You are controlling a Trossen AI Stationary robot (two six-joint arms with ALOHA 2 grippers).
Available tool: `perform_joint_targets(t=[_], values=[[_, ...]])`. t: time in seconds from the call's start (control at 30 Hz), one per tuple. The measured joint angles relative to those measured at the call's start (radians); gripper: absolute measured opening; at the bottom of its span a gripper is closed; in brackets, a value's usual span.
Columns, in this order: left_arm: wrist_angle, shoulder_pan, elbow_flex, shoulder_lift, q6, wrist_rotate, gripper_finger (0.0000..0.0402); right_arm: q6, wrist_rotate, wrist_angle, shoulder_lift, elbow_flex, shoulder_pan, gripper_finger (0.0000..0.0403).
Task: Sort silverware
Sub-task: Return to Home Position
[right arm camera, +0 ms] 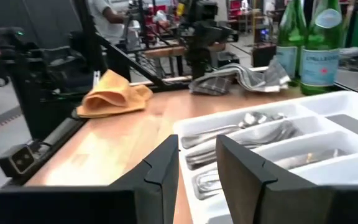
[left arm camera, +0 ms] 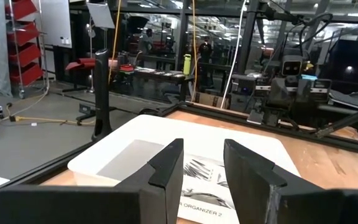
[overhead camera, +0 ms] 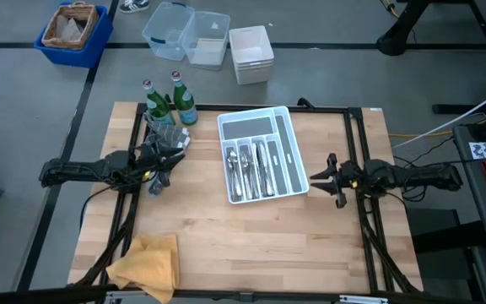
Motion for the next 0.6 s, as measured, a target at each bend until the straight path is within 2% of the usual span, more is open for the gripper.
perform_joint_targets(t=[0.6], values=[[0.0, 0.0, 0.0, 0.0, 0.0, 0.0, 0.0104, 0.0, 0.006, -0.007, 0.014, -0.002, -0.009, 0.0111]])
